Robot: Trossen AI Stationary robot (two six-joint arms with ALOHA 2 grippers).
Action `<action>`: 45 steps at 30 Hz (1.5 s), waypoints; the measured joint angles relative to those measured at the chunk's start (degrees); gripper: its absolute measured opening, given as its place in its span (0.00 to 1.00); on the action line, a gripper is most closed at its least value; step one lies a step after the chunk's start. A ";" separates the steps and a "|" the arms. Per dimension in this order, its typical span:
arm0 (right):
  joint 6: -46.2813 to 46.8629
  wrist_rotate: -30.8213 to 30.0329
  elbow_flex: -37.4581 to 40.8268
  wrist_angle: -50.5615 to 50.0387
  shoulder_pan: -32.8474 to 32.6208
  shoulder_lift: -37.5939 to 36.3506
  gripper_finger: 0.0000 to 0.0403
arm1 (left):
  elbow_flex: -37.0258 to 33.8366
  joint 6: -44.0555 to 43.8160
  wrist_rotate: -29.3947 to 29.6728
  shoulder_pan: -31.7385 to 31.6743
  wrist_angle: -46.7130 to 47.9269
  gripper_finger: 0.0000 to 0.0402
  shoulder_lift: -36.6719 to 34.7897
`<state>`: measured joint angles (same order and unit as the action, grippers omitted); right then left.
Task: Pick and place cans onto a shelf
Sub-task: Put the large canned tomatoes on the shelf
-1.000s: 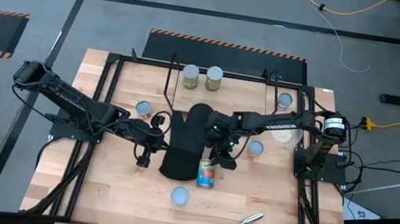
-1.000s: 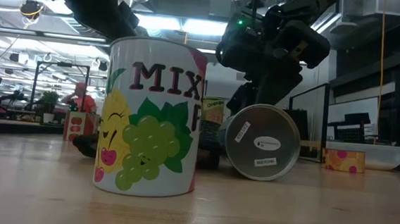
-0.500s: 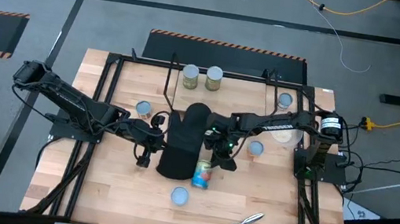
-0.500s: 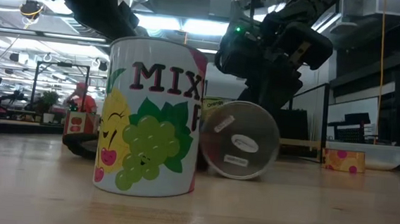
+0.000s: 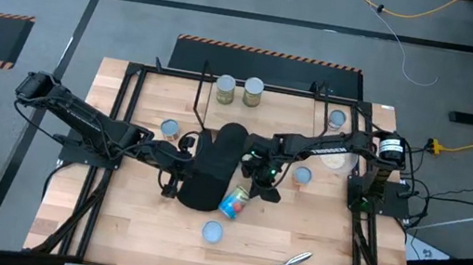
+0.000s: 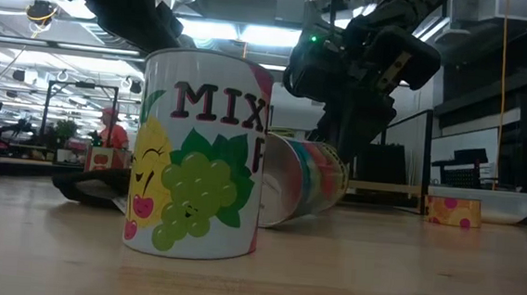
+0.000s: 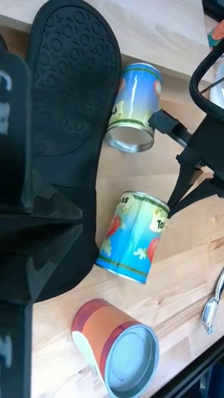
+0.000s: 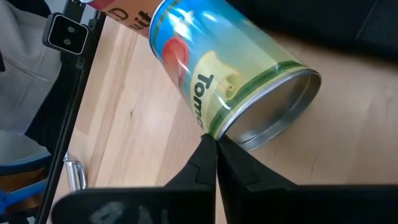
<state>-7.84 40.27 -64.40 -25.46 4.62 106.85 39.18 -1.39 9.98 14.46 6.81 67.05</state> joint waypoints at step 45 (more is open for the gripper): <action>-6.76 -49.72 -30.04 -48.34 11.06 -22.28 0.00 | 0.00 0.00 0.02 -0.02 0.00 0.03 0.00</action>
<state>-14.59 -9.45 -94.44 -73.79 15.68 84.57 39.18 -1.39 10.00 14.44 6.80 67.05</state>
